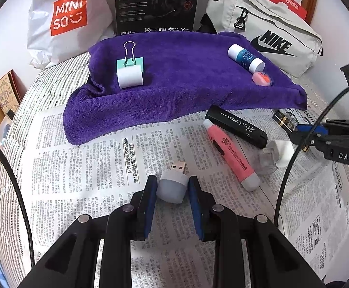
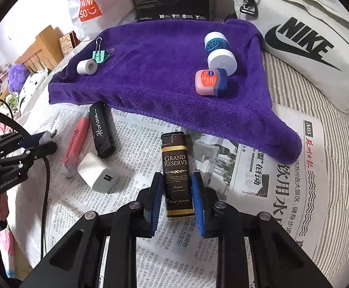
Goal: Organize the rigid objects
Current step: 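Carry the USB light over the towel with the left gripper while the right carries the bottle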
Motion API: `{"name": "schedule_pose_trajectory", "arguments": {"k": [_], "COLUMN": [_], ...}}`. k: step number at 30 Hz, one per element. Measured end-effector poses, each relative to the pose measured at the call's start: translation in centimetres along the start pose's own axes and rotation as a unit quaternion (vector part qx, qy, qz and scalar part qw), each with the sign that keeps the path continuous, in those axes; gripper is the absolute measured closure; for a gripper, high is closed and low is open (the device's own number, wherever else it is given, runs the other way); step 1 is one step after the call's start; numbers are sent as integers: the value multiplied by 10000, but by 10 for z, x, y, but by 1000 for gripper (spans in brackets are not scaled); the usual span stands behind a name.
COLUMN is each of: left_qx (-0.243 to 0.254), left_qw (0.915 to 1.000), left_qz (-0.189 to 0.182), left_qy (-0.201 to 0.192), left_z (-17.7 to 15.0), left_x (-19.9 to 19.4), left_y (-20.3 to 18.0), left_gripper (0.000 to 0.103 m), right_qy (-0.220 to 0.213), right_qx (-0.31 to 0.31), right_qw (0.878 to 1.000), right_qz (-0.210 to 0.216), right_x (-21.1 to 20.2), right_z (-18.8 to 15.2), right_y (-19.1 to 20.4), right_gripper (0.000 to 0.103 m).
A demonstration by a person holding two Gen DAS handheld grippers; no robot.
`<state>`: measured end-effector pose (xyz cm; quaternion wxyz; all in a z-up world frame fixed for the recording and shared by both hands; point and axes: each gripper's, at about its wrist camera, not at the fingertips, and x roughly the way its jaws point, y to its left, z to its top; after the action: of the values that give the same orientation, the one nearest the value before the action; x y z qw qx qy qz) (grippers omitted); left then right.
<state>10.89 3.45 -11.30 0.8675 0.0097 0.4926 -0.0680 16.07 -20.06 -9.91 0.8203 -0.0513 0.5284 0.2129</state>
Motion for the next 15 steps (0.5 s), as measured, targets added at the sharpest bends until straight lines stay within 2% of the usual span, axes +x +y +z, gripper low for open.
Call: {"name": "schedule_pose_trajectory", "arguments": {"k": [7,15], "left_qx": [-304,-72], "left_qw": [9989,9998], "left_qz": [-352,-93], "left_qy": [35,131], "left_z": [-3,-5], "left_x": [-11,-8], "left_y": [12,6], "left_gripper": [77,77], "right_qy": [24,108], "right_qx": [301,110], "right_qw": [9991,9998], "right_qz": [304,146], "right_x": [-10,-4], "right_z": [-1,-5], "right_y": [-9,-1], "right_gripper": [80,78]}}
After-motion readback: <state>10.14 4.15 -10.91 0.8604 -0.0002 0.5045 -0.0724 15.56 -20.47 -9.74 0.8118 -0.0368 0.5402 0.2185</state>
